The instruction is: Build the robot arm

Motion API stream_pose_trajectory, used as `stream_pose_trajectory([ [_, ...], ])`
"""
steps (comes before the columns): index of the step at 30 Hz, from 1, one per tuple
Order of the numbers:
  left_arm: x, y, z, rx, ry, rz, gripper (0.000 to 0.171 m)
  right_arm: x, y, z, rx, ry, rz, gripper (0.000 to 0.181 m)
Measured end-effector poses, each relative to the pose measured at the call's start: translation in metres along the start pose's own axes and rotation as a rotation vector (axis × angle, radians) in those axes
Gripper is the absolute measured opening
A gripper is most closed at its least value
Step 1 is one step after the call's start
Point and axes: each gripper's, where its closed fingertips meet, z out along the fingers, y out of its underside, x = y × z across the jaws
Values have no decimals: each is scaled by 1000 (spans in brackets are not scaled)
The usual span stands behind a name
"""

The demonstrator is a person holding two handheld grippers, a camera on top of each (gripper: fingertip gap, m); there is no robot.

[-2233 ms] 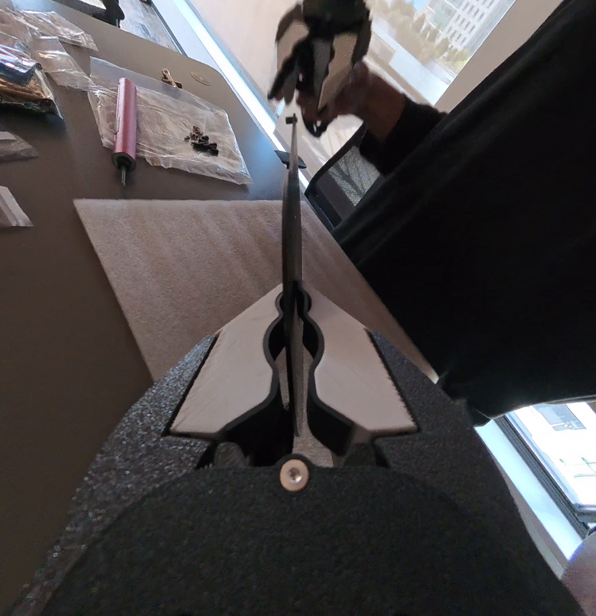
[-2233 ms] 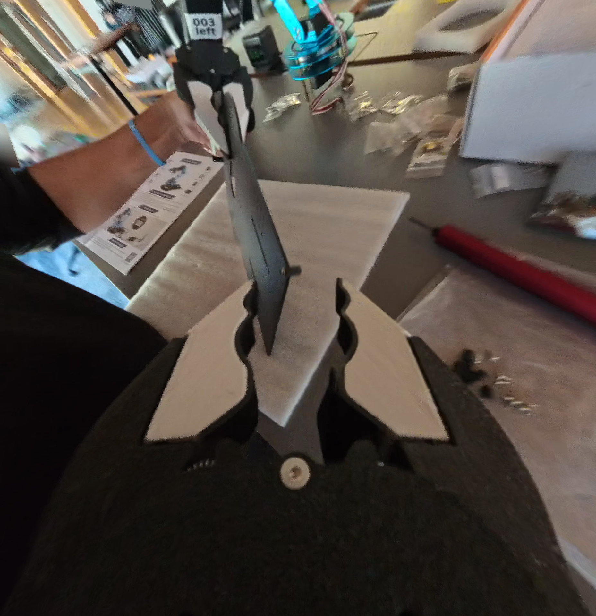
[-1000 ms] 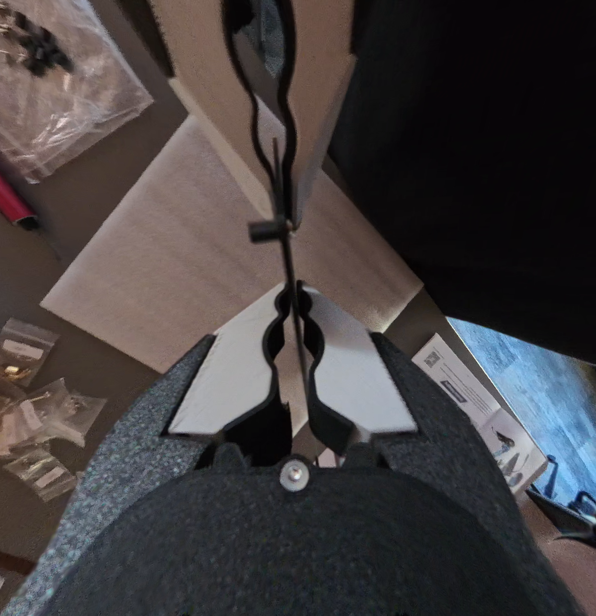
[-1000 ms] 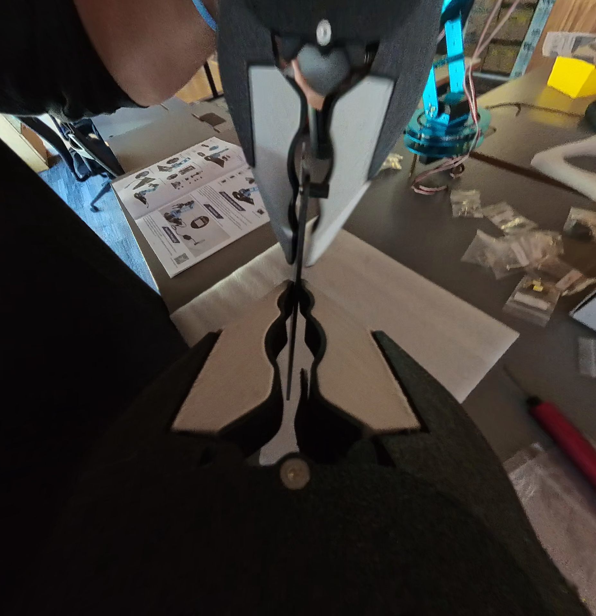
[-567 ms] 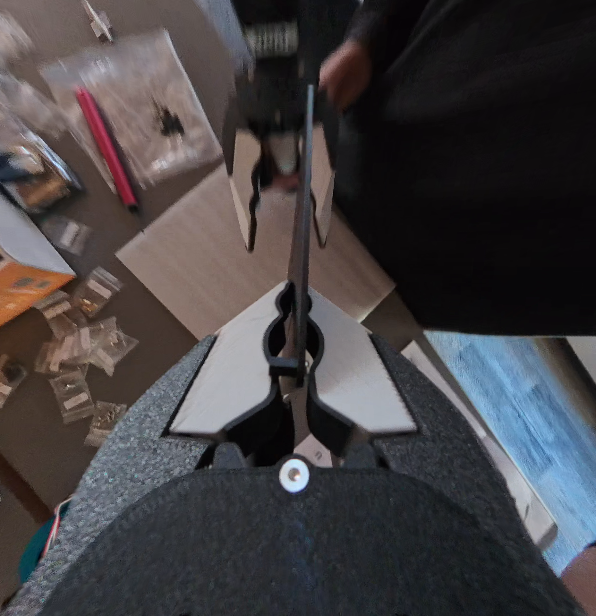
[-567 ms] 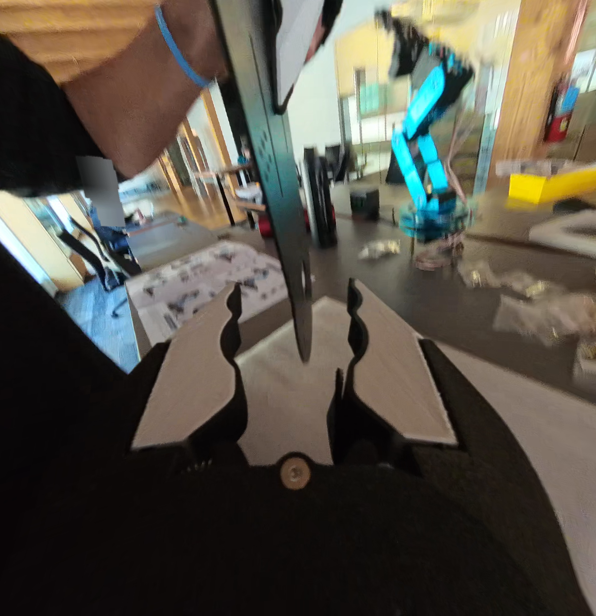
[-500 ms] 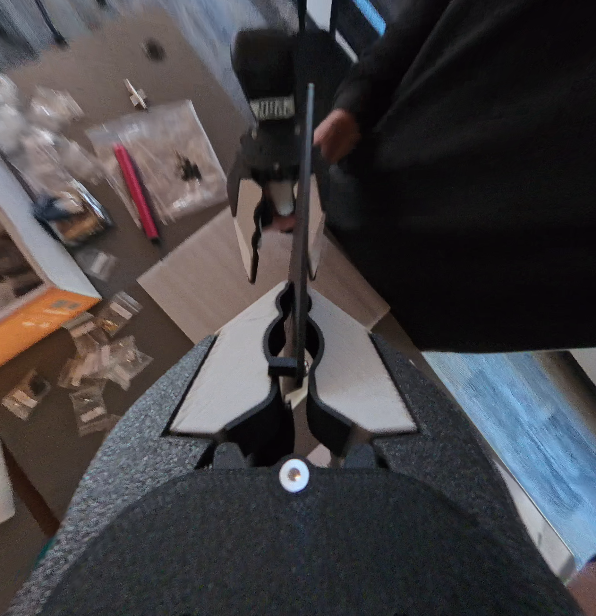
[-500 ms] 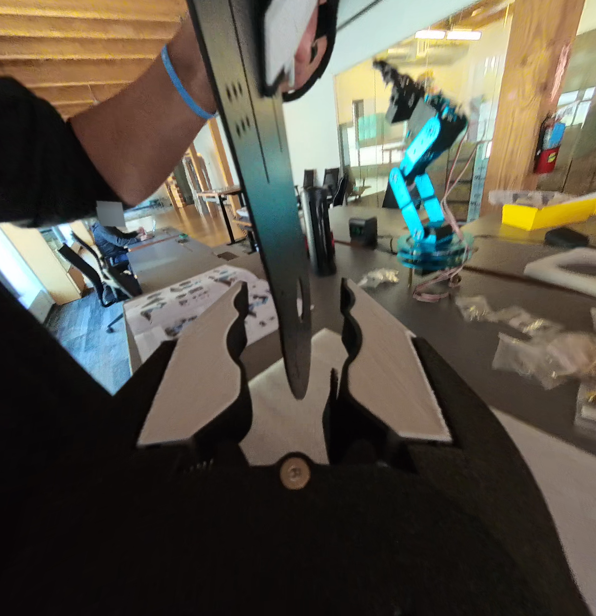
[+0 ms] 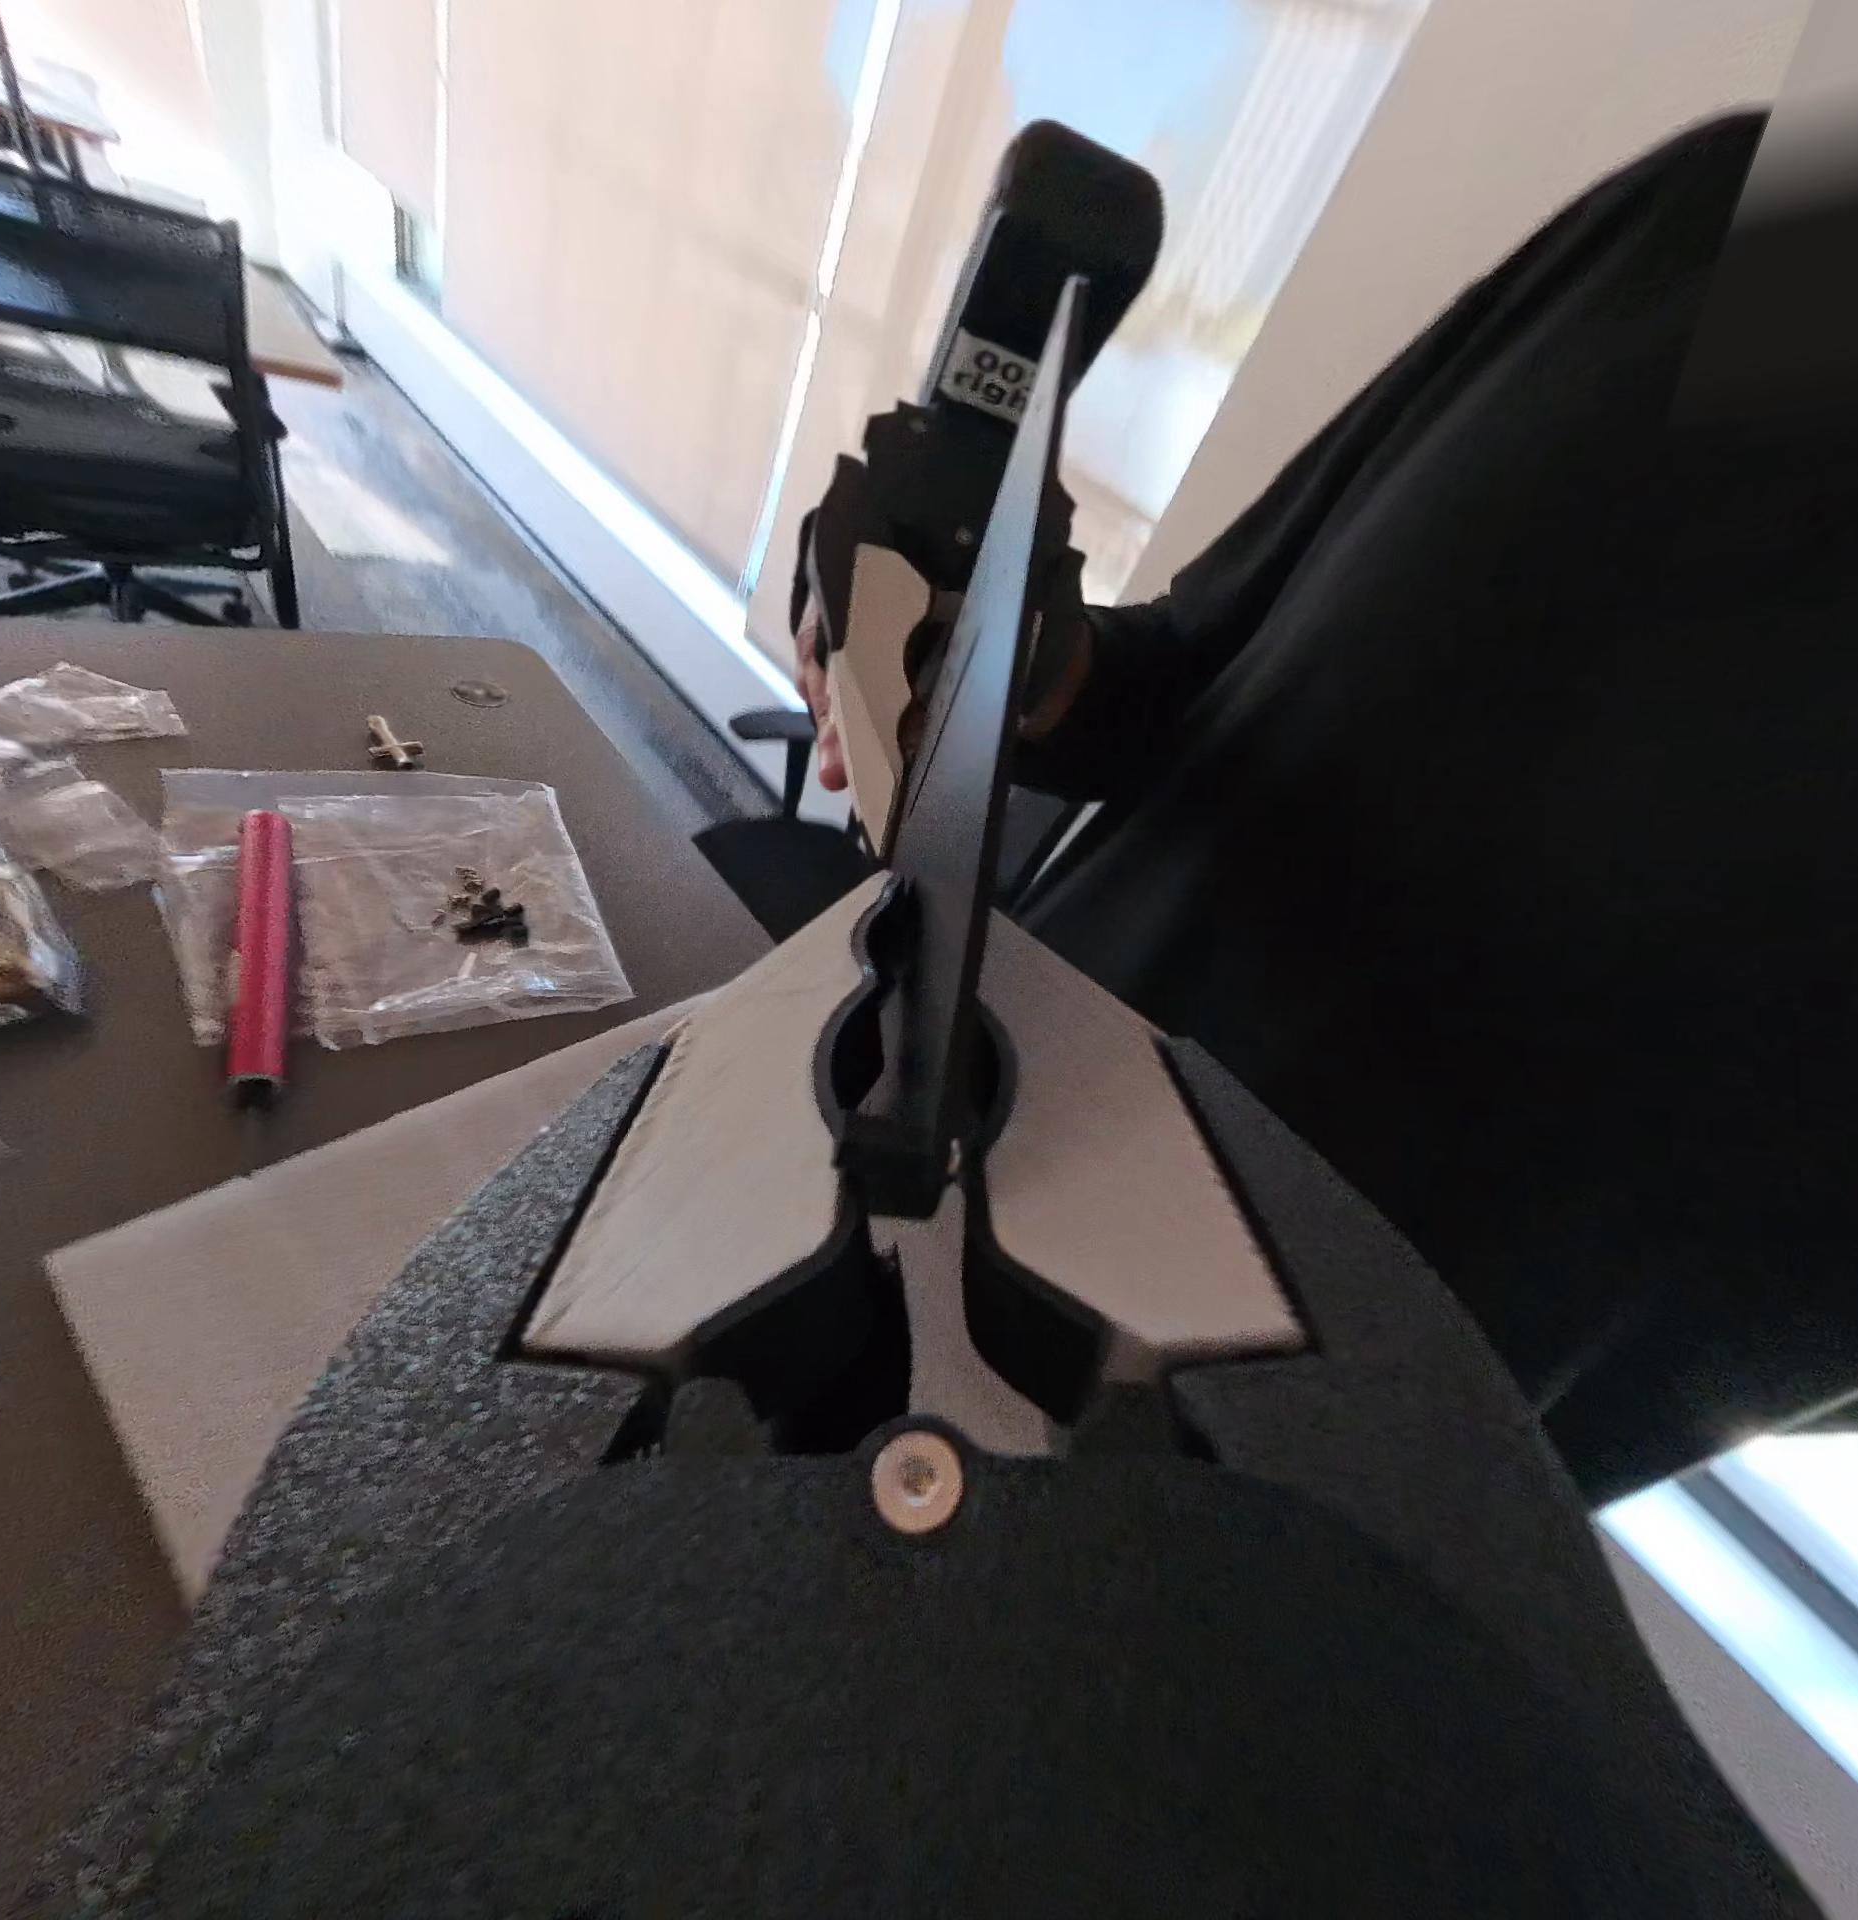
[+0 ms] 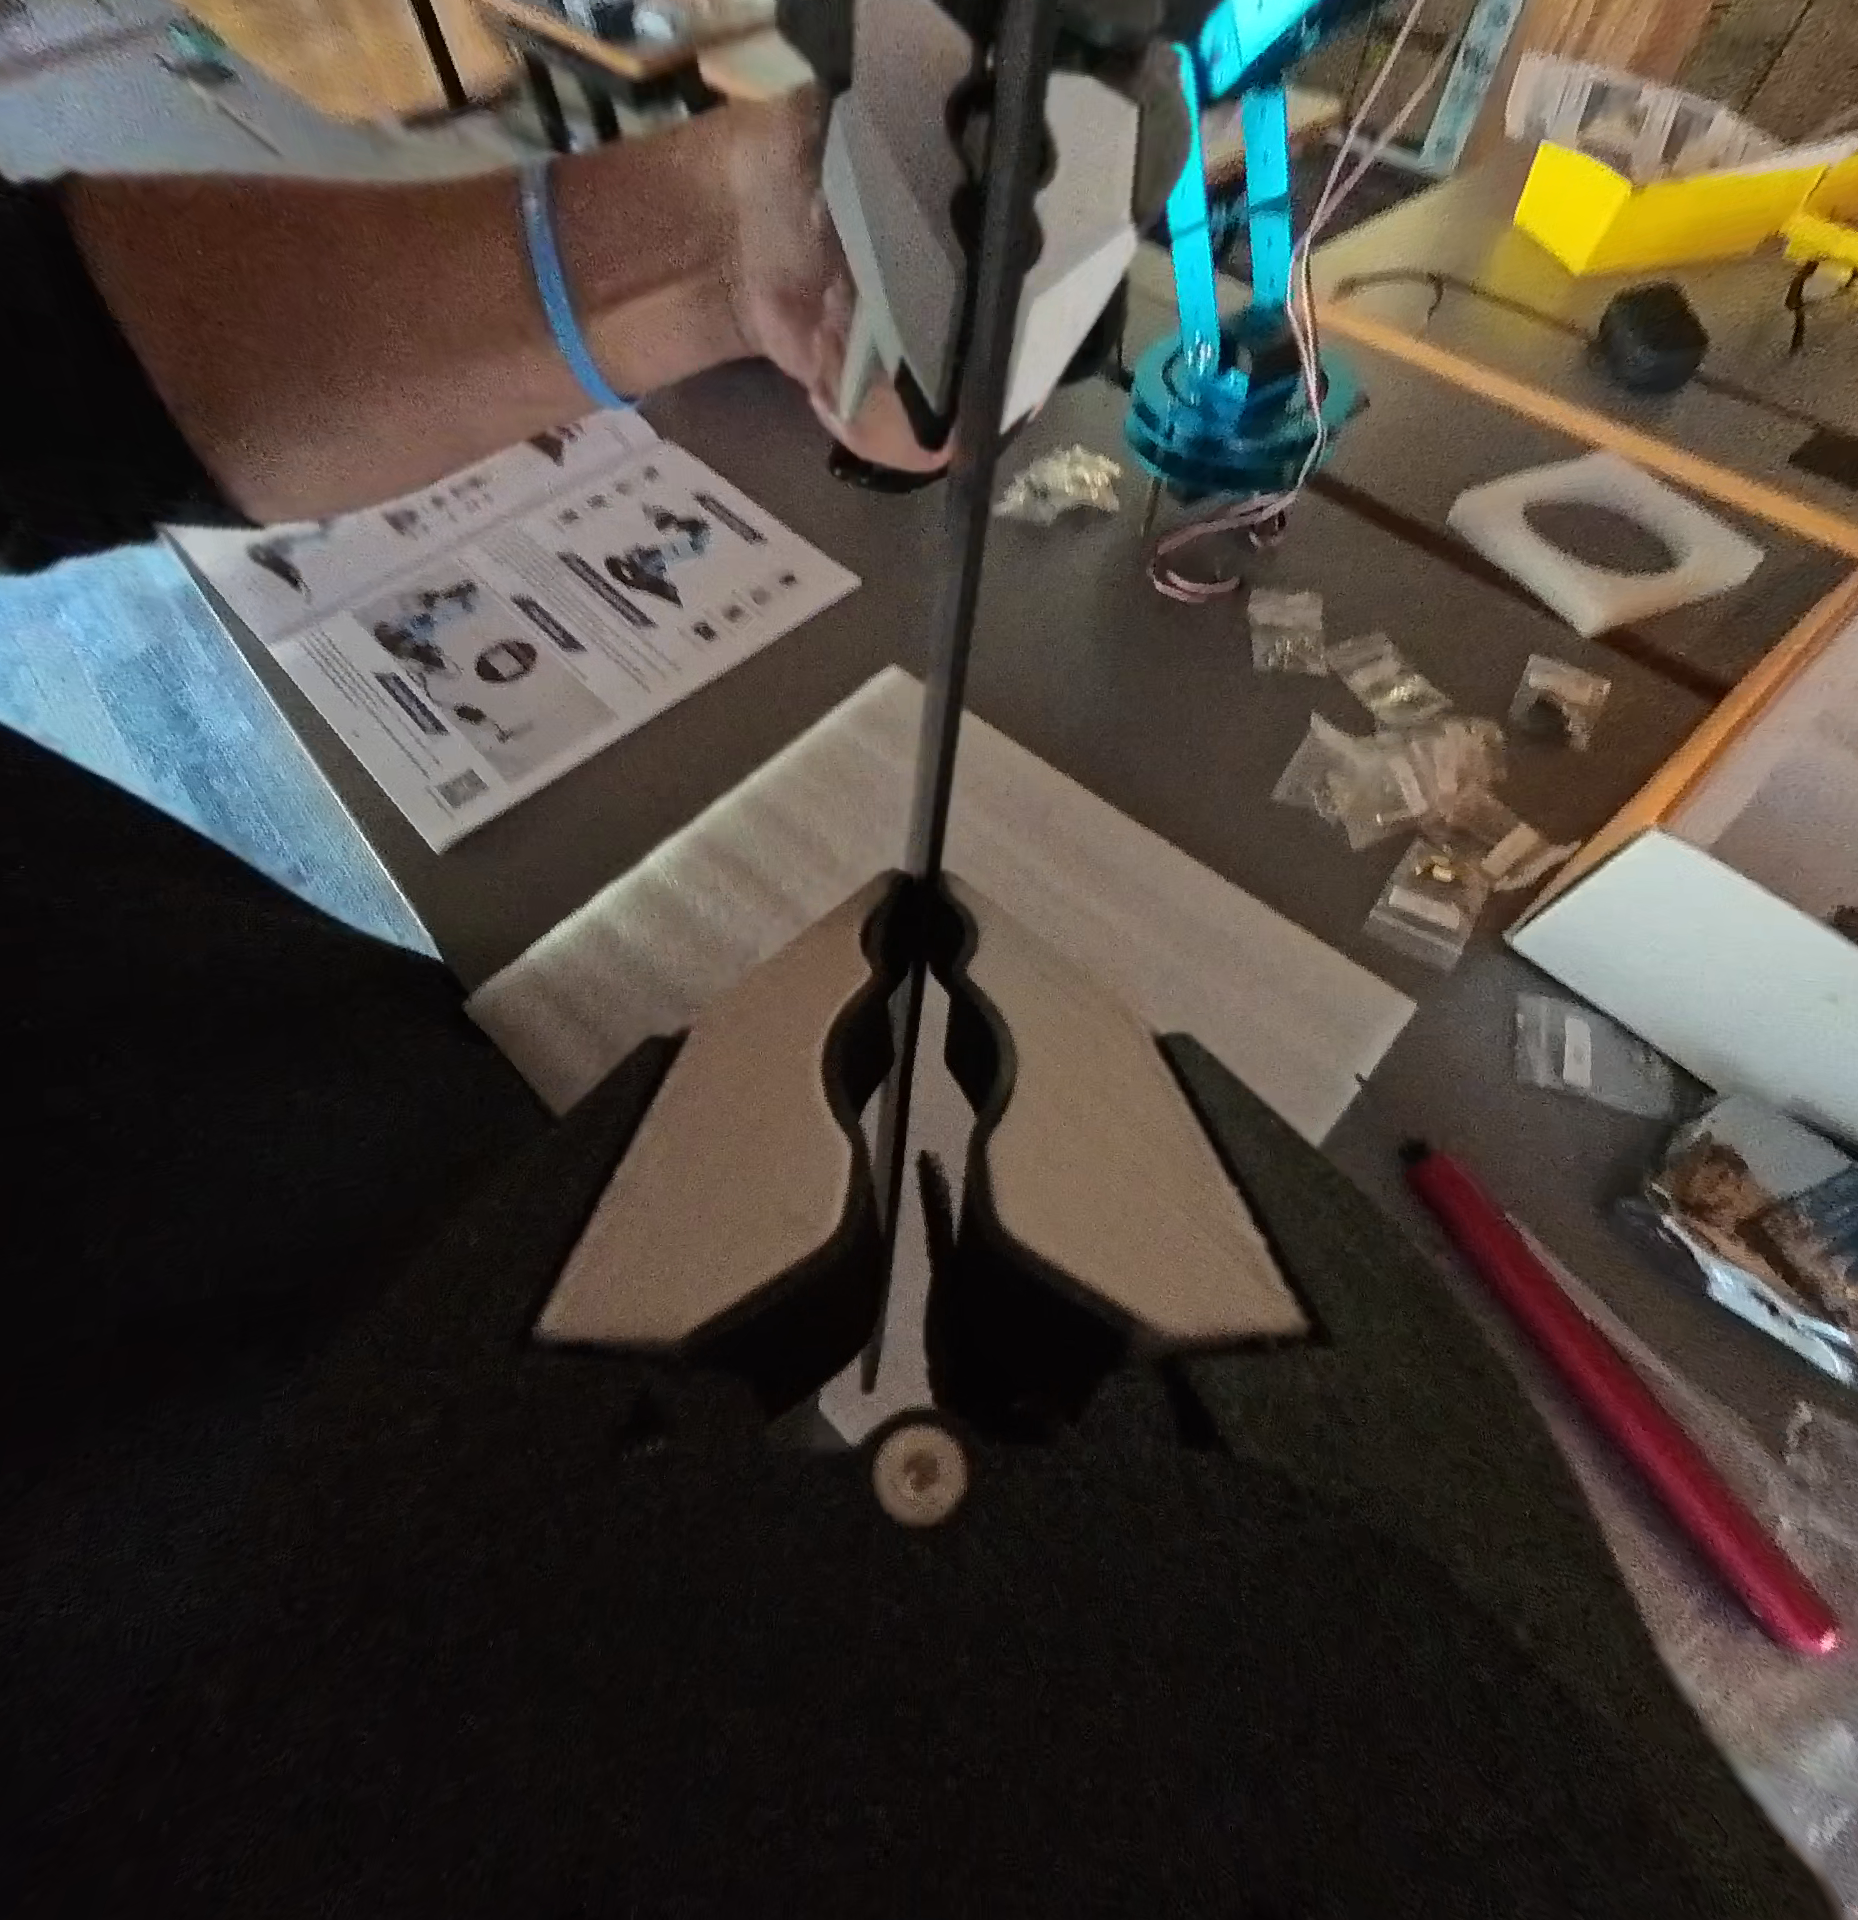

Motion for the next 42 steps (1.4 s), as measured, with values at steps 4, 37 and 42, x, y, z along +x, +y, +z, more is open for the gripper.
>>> stream_pose_trajectory([
  [4, -28, 46, 2, 227, -5, -146, 13, 12, 30, 9, -111, -12, 56, 0],
  [37, -79, 123, -60, 241, -773, -184, 41, 13, 64, 70, -624, 150, 202, 1],
  [42, -77, 118, -54, 271, -745, -259, 54, 10, 64, 70, -589, 133, 175, 1],
])
